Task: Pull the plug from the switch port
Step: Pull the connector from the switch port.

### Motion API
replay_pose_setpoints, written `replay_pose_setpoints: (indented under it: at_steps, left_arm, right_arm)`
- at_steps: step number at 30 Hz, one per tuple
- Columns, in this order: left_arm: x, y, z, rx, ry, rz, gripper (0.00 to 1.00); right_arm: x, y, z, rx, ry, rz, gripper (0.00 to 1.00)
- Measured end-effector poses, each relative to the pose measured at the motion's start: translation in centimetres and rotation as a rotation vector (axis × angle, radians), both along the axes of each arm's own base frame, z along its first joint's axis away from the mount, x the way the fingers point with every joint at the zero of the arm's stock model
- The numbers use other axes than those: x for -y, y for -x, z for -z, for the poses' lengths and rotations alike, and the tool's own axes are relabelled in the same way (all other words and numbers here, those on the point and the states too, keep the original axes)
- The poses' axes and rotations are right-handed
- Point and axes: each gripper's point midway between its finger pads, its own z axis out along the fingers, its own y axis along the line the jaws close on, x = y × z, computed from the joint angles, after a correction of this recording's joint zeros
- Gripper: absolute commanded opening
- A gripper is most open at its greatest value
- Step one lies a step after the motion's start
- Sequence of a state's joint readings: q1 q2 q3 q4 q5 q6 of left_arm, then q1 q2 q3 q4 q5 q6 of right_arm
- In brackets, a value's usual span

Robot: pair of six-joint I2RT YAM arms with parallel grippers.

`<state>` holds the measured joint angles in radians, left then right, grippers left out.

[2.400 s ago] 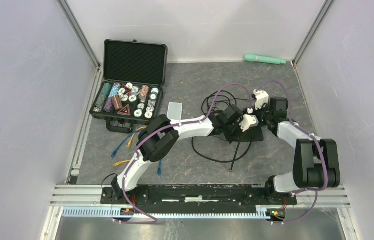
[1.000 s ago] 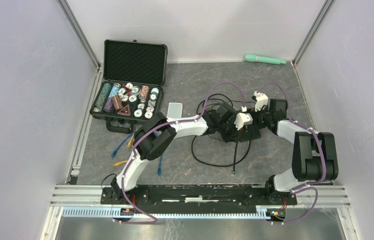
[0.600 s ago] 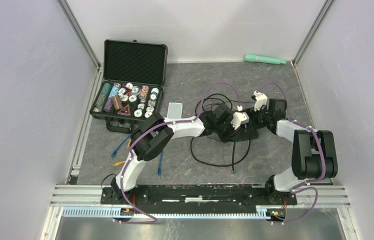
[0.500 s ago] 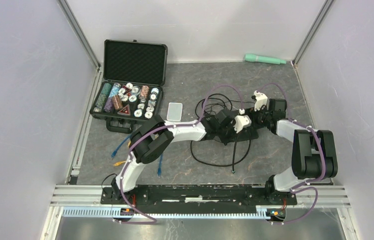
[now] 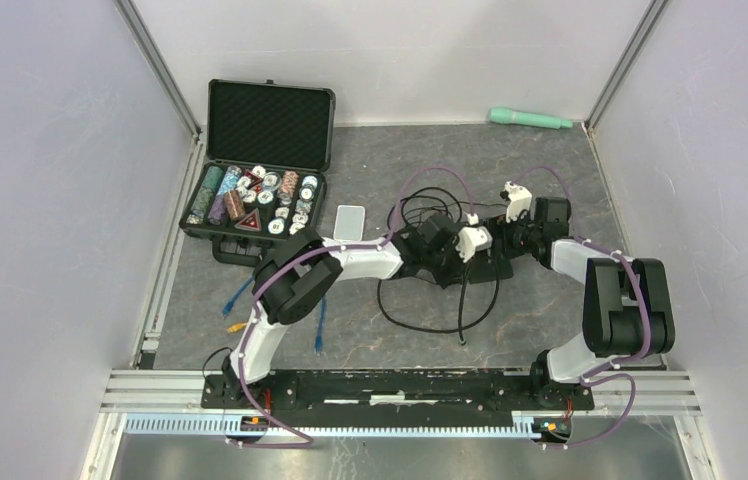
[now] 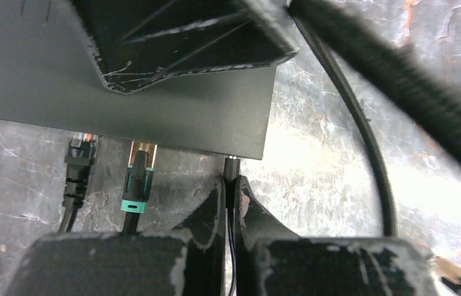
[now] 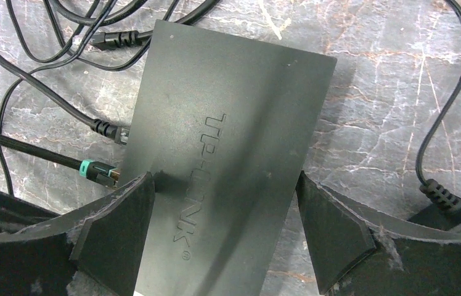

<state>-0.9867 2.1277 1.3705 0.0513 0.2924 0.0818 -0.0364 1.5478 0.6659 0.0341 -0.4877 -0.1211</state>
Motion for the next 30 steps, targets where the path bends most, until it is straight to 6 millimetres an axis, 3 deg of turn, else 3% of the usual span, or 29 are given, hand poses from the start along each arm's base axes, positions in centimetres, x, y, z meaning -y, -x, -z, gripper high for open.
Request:
replay_pose_setpoints:
  at_steps: [5, 11, 20, 23, 27, 30]
  left_arm:
    - [-1.0, 0.3, -0.1, -0.152, 0.046, 0.028, 0.02]
    - [-1.3, 0.4, 0.0, -0.177, 0.035, 0.018, 0.02]
    - [-1.4, 0.2, 0.2, 0.191, -0.086, -0.072, 0.02]
    - [-1.4, 0.2, 0.2, 0.231, -0.083, -0.073, 0.02]
    - [-1.5, 0.1, 0.1, 0.149, -0.039, -0.014, 0.02]
    - [-1.6, -0.1, 0.1, -0.023, 0.009, 0.041, 0.02]
  right_arm:
    - [-0.5, 0.0, 0.1, -0.001, -0.009, -0.012, 0.87]
    - [-0.7, 0.1, 0.1, -0.004, -0.016, -0.02, 0.87]
    - [-0.7, 0.1, 0.2, -0.005, -0.017, -0.02, 0.87]
    - [-0.7, 0.1, 0.1, -0.005, -0.017, -0.02, 0.87]
    - [-0.7, 0.1, 0.2, -0.006, -0.017, -0.02, 0.87]
    - [-0.7, 0.1, 0.1, -0.006, -0.017, -0.02, 0.87]
